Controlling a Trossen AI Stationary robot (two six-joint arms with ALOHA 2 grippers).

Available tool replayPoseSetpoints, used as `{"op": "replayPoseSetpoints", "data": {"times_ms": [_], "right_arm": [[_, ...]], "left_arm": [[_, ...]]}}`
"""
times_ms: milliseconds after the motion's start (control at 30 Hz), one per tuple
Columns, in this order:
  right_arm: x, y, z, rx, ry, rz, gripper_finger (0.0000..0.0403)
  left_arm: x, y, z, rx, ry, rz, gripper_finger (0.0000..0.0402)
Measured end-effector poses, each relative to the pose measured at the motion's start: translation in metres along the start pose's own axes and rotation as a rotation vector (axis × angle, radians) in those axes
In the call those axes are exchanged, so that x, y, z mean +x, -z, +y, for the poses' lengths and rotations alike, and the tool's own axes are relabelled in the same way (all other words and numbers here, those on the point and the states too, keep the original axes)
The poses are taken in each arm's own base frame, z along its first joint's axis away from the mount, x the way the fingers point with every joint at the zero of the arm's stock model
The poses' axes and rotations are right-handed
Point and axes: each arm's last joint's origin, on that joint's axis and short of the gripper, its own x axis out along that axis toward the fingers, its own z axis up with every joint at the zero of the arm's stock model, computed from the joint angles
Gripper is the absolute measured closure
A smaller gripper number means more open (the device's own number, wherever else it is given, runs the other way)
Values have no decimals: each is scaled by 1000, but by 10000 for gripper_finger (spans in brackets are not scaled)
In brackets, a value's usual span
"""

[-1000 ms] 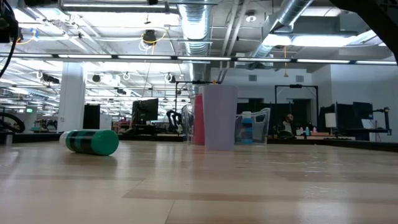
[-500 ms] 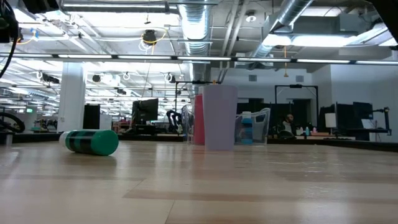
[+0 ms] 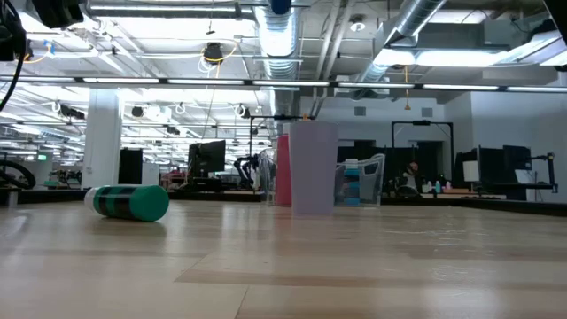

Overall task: Pick & Place Paint Supplies
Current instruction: Put the blue paint bottle into the transparent bin

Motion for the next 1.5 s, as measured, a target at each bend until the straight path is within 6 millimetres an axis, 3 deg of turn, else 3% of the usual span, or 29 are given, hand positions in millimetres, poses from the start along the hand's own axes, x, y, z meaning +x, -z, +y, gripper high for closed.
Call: {"op": "replayPoseSetpoints", "data": {"times_ms": [267, 467, 800, 1033, 1167, 1367, 1500], "right_arm": [[-5, 10, 0, -32, 97, 37, 305], [-16, 22, 11, -51, 145, 49, 305], [-53, 52, 64, -34, 75, -3, 305], [-87, 82, 117, 20, -25, -109, 305], [-99, 94, 130, 44, -62, -107, 305], [-97, 125, 152, 13, -81, -57, 305], [-100, 132, 153, -35, -94, -12, 305]], "left_arm": [[0, 0, 0, 4, -4, -1, 66], [0, 0, 1, 6, -16, -11, 66], [0, 0, 1, 12, -33, -20, 66], [1, -2, 4, 57, -98, -70, 66], [5, -5, 8, 80, -158, -125, 66], [11, -7, 15, 104, -247, -199, 66], [19, -6, 21, 132, -295, -232, 66]]}}
